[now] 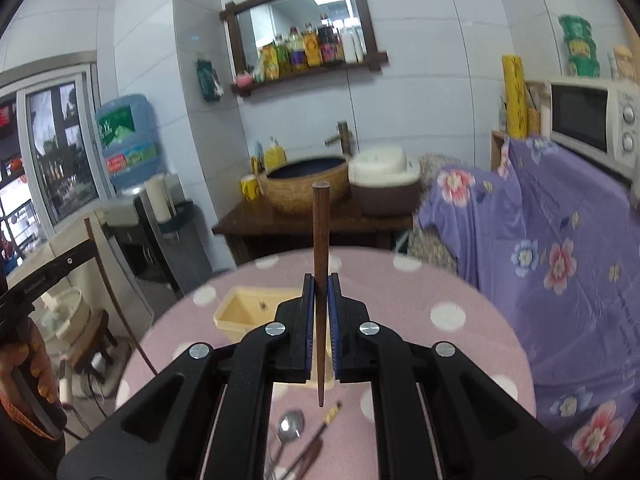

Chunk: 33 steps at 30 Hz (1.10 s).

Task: Organize utensils
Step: 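Lift the chopstick with the left tool and drop it into the cream holder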

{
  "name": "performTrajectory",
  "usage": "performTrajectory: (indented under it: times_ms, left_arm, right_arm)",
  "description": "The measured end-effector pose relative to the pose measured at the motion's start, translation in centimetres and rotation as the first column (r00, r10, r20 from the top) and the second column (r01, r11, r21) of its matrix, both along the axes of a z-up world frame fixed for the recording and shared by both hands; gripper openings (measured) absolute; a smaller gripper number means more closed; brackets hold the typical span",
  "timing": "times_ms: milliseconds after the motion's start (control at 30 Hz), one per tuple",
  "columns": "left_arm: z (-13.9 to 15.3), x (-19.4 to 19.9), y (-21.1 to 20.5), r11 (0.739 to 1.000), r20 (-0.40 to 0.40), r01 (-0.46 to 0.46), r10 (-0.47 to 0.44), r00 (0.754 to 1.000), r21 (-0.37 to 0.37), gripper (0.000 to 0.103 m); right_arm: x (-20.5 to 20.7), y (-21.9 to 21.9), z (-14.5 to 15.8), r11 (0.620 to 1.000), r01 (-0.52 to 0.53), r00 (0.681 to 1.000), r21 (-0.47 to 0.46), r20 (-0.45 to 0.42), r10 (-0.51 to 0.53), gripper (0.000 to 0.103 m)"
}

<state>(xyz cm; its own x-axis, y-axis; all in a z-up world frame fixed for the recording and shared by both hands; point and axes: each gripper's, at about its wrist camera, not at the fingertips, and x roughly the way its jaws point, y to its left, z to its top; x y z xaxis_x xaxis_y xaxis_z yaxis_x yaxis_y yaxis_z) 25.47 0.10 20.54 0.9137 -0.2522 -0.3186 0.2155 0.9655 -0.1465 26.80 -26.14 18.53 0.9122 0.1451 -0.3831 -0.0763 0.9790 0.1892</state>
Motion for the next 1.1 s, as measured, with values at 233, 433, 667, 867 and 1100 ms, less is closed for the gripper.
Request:
performTrajectory:
  times_ms: [233,433,667,867,1100]
  left_arm:
    - [4.8,4.6,-3.3,0.998,0.073,-0.036,0.039,0.997,-0.045,0.008]
    - [-0.7,7.7,-5.0,0.996,0.035,-0.065,0.068,0.997,-0.064,0.008]
    - [-7.0,8.7,-5.6,0.997,-0.027,-0.053,0.051,0.998,-0.058,0.008]
    - [-9.9,9.3,-5.7,0.999,-0.096,-0.033,0.029,0.995,-0.042,0.008]
    - [-11.3,9.3,-5.7,0.999,-0.145,0.001,-0.007,0.989,-0.042,0.01]
  right_arm:
    - [3.7,2.4,6.6,0.999,0.038,0.994,0.003,0.107,-0.038,0.007]
    - [7.4,3.6,0.9,0.998,0.068,0.997,-0.01,0.028,-0.068,0.008]
    - [9.4,3.8,-6.3,0.998,0.062,0.994,-0.01,-0.092,-0.063,0.008]
    - [9.5,3.5,-7.2,0.998,0.07,0.993,0.009,-0.092,-0.069,0.008]
    - [9.3,3.4,-7.6,0.995,0.093,0.993,-0.02,-0.069,-0.094,0.008]
